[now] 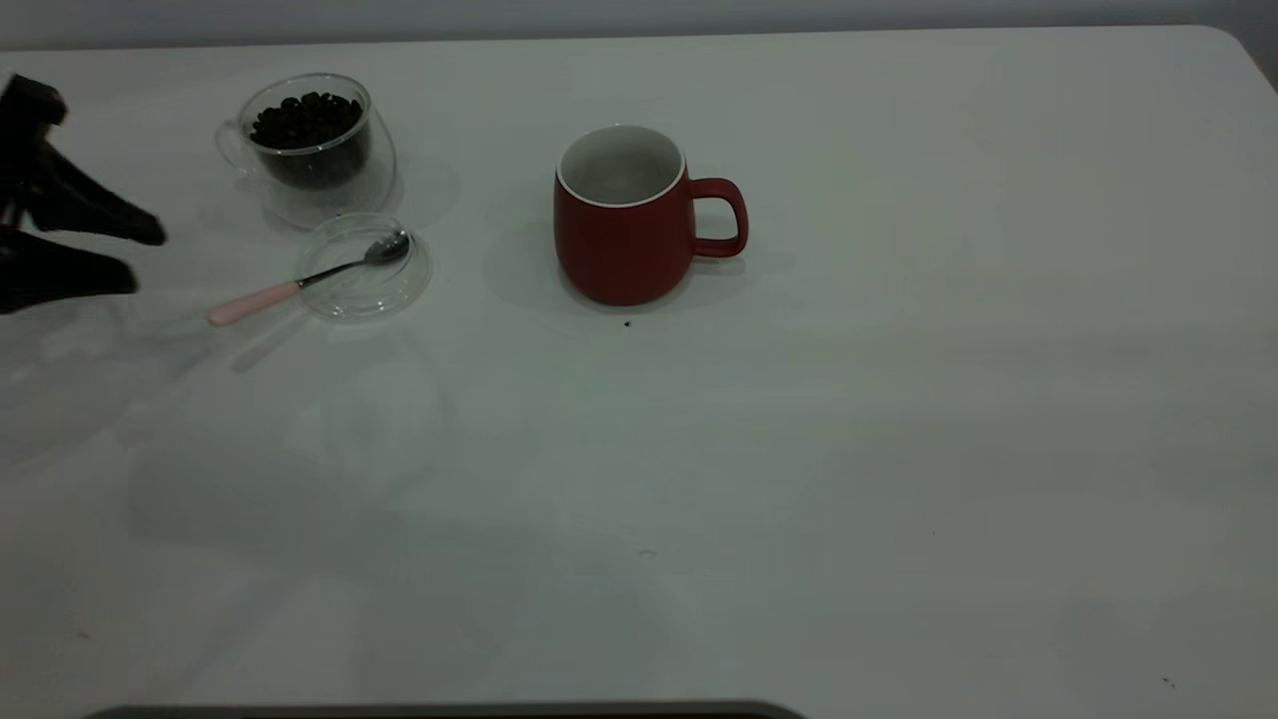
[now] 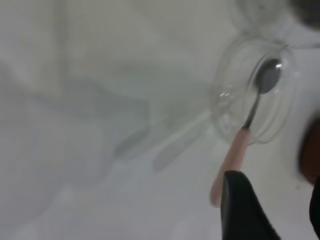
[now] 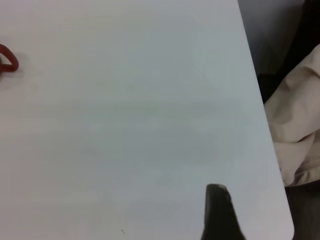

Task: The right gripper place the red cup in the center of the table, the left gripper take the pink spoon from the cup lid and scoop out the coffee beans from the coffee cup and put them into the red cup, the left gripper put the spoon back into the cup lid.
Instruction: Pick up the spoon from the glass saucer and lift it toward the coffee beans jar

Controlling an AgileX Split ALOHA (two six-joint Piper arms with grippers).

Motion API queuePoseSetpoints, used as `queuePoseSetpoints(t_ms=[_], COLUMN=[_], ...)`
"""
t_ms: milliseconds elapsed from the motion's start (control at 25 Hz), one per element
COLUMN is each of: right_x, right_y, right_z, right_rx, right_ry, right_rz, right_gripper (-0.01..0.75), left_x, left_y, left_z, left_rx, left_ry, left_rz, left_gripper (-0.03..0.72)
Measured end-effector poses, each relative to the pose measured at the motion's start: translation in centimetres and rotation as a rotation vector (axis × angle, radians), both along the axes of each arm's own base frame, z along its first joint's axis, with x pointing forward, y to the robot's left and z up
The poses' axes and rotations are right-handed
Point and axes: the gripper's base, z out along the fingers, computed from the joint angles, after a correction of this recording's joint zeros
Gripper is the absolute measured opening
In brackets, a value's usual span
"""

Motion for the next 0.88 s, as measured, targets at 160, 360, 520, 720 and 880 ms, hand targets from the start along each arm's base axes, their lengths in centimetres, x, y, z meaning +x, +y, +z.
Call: queuePoseSetpoints(t_ms=[160, 360, 520, 720, 880], right_x=[0.0, 0.0, 0.0, 0.0, 0.0], right_y=[0.0, 0.0, 0.0, 0.0, 0.0], right_z=[0.0, 0.0, 0.0, 0.0, 0.0], right_rx=[0.000, 0.000, 0.000, 0.000, 0.000], right_ry=[0.000, 0.000, 0.000, 0.000, 0.000], right_rz=[0.000, 0.000, 0.000, 0.000, 0.000], right_gripper=[0.491, 0.467, 0.443, 0.408, 0.378], left_x=[-0.2, -1.1, -1.7, -1.5, -1.3], left_y=[-0.4, 0.0, 0.3, 0.4, 0.0], left_z=[-1.4, -1.7, -2.0, -1.9, -2.0], left_rx=[-0.039, -0.040, -0.028, -0.035, -0.036], left_ry=[0.005, 0.024, 0.045, 0.035, 0.026], left_rz=[-0.015, -0.041, -0.075, -0.024, -0.027], left_gripper=[0.394, 0.420, 0.510, 0.566, 0.571])
